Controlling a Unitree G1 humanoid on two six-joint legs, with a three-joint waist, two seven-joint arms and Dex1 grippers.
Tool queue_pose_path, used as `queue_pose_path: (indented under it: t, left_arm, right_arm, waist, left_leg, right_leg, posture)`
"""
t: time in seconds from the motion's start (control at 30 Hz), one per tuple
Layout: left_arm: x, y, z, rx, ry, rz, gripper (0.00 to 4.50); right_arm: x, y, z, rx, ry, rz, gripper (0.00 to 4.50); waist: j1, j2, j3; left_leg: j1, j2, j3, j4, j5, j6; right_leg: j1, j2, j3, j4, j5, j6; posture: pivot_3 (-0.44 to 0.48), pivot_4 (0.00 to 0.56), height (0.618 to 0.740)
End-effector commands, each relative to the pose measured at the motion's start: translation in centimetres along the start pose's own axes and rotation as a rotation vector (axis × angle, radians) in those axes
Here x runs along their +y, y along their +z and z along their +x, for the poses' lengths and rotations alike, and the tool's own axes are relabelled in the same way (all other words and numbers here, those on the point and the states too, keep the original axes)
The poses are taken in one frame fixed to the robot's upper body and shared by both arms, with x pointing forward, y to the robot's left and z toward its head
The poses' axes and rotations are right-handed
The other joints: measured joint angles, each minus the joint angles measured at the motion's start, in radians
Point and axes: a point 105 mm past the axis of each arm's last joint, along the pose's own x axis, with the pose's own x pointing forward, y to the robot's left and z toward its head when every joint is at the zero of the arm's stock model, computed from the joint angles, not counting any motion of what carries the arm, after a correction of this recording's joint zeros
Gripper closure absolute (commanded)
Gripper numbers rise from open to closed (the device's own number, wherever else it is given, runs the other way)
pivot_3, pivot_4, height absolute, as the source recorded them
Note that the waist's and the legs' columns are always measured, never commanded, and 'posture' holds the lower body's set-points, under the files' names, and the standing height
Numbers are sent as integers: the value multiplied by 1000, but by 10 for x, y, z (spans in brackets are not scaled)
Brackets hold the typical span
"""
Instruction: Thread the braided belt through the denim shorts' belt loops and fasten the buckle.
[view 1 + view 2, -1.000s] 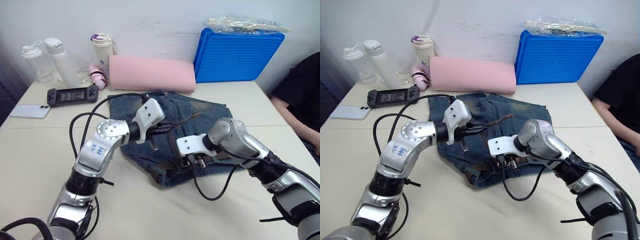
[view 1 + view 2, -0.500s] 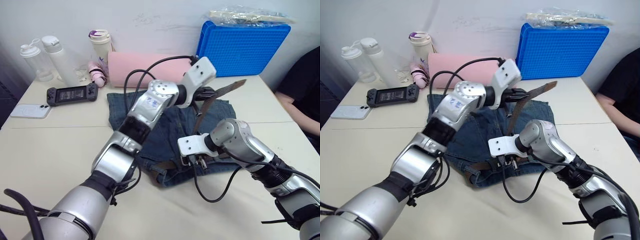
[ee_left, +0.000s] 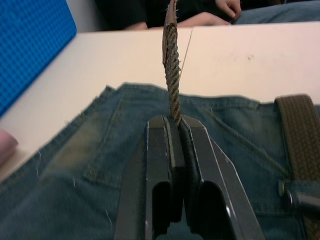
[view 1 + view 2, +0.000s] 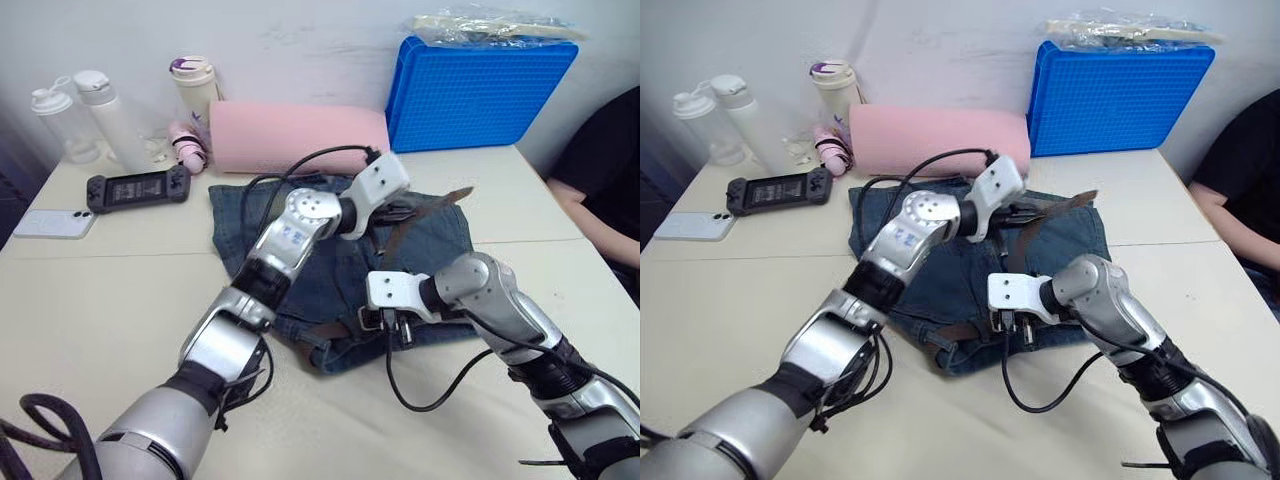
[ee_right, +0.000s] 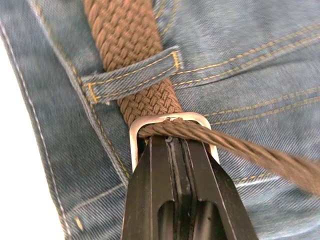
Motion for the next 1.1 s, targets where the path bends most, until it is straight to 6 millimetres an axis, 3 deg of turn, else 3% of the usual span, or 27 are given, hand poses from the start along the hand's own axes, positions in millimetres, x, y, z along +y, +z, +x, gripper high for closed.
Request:
queue_pose_path:
  t: [0.03, 0.2, 0.4, 0.43, 0.53, 0.63, 0.83, 0.97, 1.1]
  left_arm:
    - [-7, 16, -13, -44, 10, 57, 4500]
    - [-20, -2, -20, 12, 6, 50, 4500]
    - [-32, 4, -13, -3, -35, 77, 4500]
    - [-33, 5, -12, -3, -38, 82, 4500]
    - [-34, 6, -9, -6, -44, 92, 4500]
    - [-36, 4, -10, -2, -46, 94, 4500]
    - [-37, -2, -12, 10, -46, 99, 4500]
    - [-35, 1, -21, -16, -53, 163, 4500]
    - [-33, -10, -37, 19, -85, 305, 4500]
  right_arm:
    - [28, -21, 17, -27, 122, 136, 4444]
    - [22, -8, -5, -112, 90, 109, 4444]
    - [5, 2, -27, -130, 43, 61, 4444]
    - [2, 2, -29, -124, 34, 50, 3821]
    - [-3, 3, -37, -108, 30, 26, 2719]
    - [-14, 7, -50, -112, -16, 19, 1293]
    - [-27, 4, -88, -125, -74, 91, 1293]
    - [-23, -1, -116, -159, -100, 198, 1293]
    - [-16, -4, -134, -187, -169, 269, 1293]
  waist:
    - [-4, 1, 3]
    - [-7, 2, 8]
    - [7, 4, 24]
    - [11, 4, 26]
    - [20, 6, 31]
    - [21, 6, 34]
    - [23, 8, 40]
    - [25, 7, 41]
    - [33, 8, 42]
  left_leg:
    - [-1, 0, 0, -1, 0, 0]
    - [-18, -2, -2, 2, 1, -1]
    - [-30, -4, -2, 8, 1, 0]
    - [-30, -4, -2, 8, 1, 0]
    - [-31, -4, -2, 9, 1, 0]
    - [-31, -4, -1, 10, 2, 0]
    - [-31, -4, 0, 9, 2, 0]
    - [-32, -4, 1, 9, 2, 0]
    - [-32, -2, 1, 9, 2, 0]
  right_leg:
    - [-3, 0, 0, 1, 0, -1]
    - [-27, 2, 1, 10, -1, -2]
    - [-36, -1, -4, 11, -1, -1]
    - [-36, -1, -4, 9, -1, -1]
    - [-36, -1, -4, 9, 0, -1]
    - [-36, -1, -4, 10, 1, -2]
    - [-37, -1, -4, 10, 1, -1]
    - [-37, -1, -4, 9, 1, -1]
    - [-37, -1, -4, 8, 1, -2]
  posture:
    - [0, 150, 740]
    - [0, 150, 740]
    - [0, 150, 740]
    - [0, 150, 740]
    - [0, 150, 740]
    - [0, 150, 740]
    - [0, 150, 740]
    - [0, 150, 740]
    - [0, 150, 740]
